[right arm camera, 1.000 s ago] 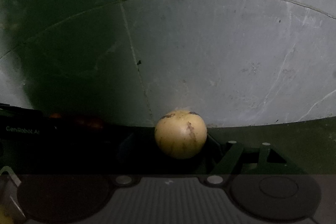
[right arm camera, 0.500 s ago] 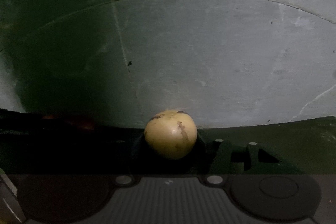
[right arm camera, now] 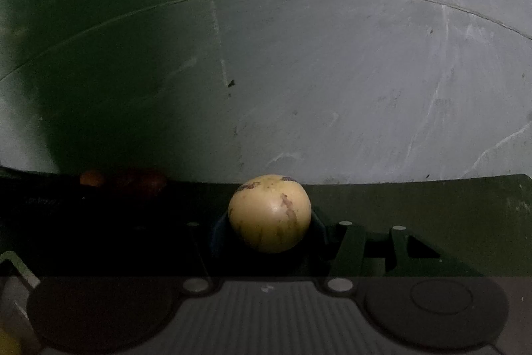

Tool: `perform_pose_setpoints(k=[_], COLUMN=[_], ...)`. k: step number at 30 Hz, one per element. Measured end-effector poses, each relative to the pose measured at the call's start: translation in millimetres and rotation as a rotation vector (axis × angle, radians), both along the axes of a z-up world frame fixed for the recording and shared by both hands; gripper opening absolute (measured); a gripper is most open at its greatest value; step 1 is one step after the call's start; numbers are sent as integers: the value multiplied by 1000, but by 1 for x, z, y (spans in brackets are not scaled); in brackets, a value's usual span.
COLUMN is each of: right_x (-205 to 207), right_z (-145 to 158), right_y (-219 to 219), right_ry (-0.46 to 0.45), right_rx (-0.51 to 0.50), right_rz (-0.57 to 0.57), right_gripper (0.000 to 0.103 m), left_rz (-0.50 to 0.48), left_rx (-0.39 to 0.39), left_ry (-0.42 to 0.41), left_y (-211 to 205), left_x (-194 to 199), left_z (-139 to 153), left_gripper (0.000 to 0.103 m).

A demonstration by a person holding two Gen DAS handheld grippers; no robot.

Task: Organize fruits
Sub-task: 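Grasp the second small orange with the left tool while the right tool grasps the pale striped round fruit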

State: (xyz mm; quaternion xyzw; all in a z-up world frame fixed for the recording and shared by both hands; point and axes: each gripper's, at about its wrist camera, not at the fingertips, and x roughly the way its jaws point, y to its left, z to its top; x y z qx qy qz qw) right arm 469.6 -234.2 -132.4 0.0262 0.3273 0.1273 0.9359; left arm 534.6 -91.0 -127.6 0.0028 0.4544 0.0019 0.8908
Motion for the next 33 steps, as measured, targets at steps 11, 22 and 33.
perform_pose_setpoints(k=[11,22,33], right_x=[4,1,-13], right_z=[2,6,15], right_y=[-9,-12,-22], right_ry=[10,23,18], right_rx=[11,9,19], right_rz=[12,36,31], right_gripper=[57,57,56], left_rz=[-10,-50,-90], left_rx=[17,-15,-49], left_ry=[-19,-10,-3], left_y=[-8,-17,-25], left_x=[1,-11,-51], left_z=[1,7,24], left_gripper=[31,31,31])
